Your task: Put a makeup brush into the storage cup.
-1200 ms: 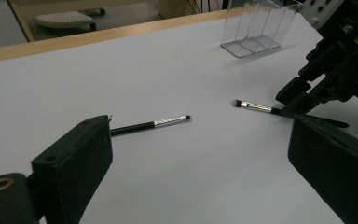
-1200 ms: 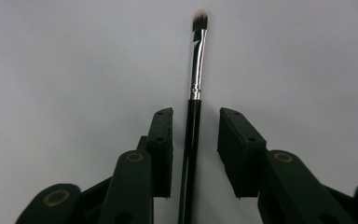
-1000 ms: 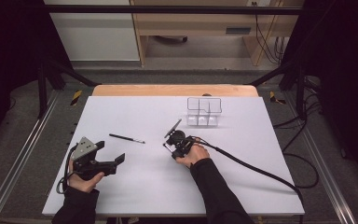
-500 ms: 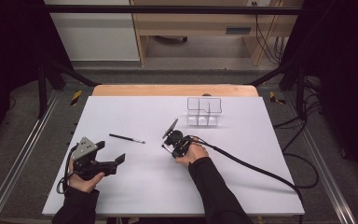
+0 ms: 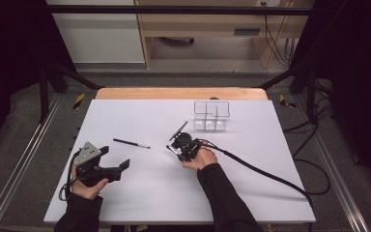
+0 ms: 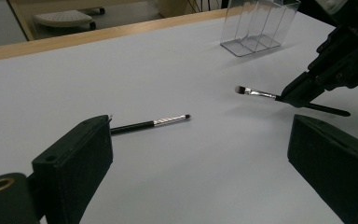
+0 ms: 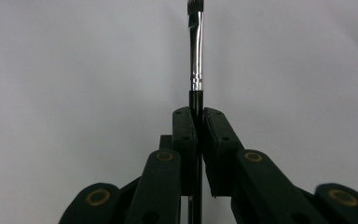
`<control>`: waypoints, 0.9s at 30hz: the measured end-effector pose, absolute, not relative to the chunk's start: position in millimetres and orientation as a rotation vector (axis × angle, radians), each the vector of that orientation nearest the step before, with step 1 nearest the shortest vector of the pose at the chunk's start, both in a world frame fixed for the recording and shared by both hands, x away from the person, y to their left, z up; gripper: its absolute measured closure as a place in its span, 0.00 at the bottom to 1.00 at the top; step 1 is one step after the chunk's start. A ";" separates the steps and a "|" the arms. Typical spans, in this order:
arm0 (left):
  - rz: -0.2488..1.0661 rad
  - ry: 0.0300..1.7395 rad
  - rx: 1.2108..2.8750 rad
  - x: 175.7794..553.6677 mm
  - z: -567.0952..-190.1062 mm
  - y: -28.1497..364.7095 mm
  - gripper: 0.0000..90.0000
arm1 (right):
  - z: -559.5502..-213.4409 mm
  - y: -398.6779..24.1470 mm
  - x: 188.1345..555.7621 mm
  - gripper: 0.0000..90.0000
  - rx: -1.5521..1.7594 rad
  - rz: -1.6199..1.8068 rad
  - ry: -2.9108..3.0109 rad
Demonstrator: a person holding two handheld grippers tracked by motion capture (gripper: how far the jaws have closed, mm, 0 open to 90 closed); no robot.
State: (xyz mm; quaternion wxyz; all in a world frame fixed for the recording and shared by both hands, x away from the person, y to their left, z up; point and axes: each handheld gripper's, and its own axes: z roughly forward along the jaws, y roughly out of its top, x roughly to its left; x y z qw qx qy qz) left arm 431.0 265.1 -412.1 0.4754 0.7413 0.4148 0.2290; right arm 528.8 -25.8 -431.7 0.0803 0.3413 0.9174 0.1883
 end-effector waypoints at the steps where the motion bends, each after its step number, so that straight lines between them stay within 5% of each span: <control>1: 0.559 1.014 1.812 431.1 -412.1 265.1 0.06 | -428.6 -26.5 527.4 0.94 1.028 0.581 2.738; 27: 0.563 1.012 1.813 430.3 -411.8 264.5 0.06 | -372.4 -66.8 504.3 0.94 1.047 1.115 2.468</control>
